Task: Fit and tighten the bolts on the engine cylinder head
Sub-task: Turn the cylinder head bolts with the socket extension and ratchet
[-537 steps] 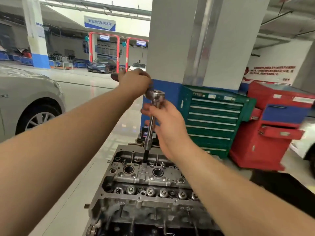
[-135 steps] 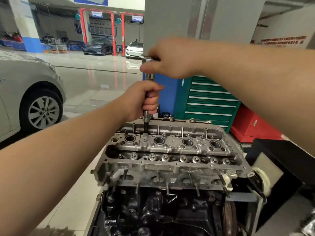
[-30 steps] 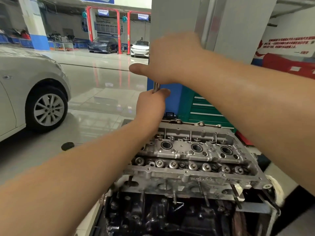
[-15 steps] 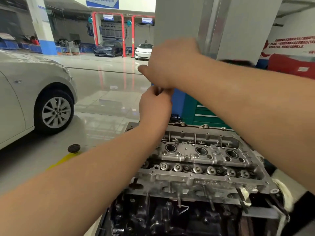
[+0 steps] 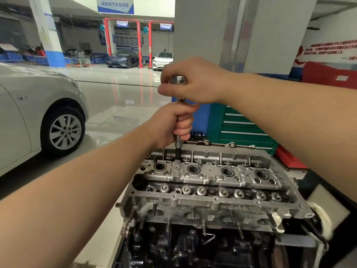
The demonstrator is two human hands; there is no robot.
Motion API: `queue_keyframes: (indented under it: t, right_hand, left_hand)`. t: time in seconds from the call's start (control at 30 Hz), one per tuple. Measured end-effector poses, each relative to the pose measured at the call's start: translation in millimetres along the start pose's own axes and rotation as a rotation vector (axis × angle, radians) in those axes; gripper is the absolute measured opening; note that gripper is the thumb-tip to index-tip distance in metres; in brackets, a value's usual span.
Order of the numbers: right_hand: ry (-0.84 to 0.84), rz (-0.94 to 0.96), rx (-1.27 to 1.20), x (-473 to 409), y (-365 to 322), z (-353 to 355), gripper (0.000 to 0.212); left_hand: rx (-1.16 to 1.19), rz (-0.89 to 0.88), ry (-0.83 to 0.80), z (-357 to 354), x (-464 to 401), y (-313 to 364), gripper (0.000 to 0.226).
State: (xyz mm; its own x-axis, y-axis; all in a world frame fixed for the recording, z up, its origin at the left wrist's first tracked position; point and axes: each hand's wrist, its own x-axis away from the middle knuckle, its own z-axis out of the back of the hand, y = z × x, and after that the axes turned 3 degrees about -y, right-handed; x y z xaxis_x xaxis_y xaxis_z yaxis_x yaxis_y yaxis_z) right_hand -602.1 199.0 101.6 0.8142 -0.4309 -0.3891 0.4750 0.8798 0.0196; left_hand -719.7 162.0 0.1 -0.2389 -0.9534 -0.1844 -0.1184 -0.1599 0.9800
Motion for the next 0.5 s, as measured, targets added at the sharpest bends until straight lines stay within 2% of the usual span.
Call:
queue_keyframes:
  t: [0.03, 0.1, 0.13, 0.2, 0.27, 0.3, 0.33, 0.4, 0.43, 0.5]
  right_hand:
    - [0.049, -0.025, 0.03, -1.9, -3.4, -4.7, 0.045]
    - [0.152, -0.159, 0.318, -7.2, -11.9, -10.0, 0.037]
    - [0.156, -0.25, 0.501, -11.6, -15.2, -9.0, 0.034]
    - [0.041, -0.388, 0.722, -19.4, -27.2, -3.5, 0.035]
    - [-0.028, -0.407, 0.777, -24.2, -38.1, -2.4, 0.033]
    - [-0.018, -0.376, 0.79, -24.9, -41.6, -4.3, 0.03]
    - [0.01, -0.35, 0.798, -23.6, -42.9, -6.3, 0.037]
    - [0.084, -0.304, 0.728, -15.6, -39.0, -4.2, 0.06]
    - [0.101, -0.252, 0.64, -11.8, -30.5, -2.3, 0.065]
    - [0.04, -0.091, 0.341, -5.5, -11.8, 4.4, 0.067]
  left_hand:
    - [-0.038, -0.019, 0.055, -3.6, 0.8, 0.6, 0.051]
    - [-0.168, -0.081, 0.249, -10.9, 2.0, -0.3, 0.039]
    - [-0.222, -0.113, 0.36, -15.7, 2.7, -1.4, 0.03]
    - [-0.227, -0.165, 0.518, -29.3, 5.2, -7.4, 0.015]
    - [-0.153, -0.174, 0.66, -43.5, 3.6, -15.6, 0.012]
    - [-0.106, -0.181, 0.726, -48.0, 2.4, -18.9, 0.017]
    - [-0.091, -0.181, 0.765, -49.6, 0.7, -19.5, 0.023]
    - [-0.178, -0.159, 0.743, -42.1, -3.3, -16.6, 0.034]
    - [-0.171, -0.141, 0.655, -34.0, -4.7, -13.4, 0.035]
    - [-0.011, -0.071, 0.302, -16.1, -4.5, -7.1, 0.042]
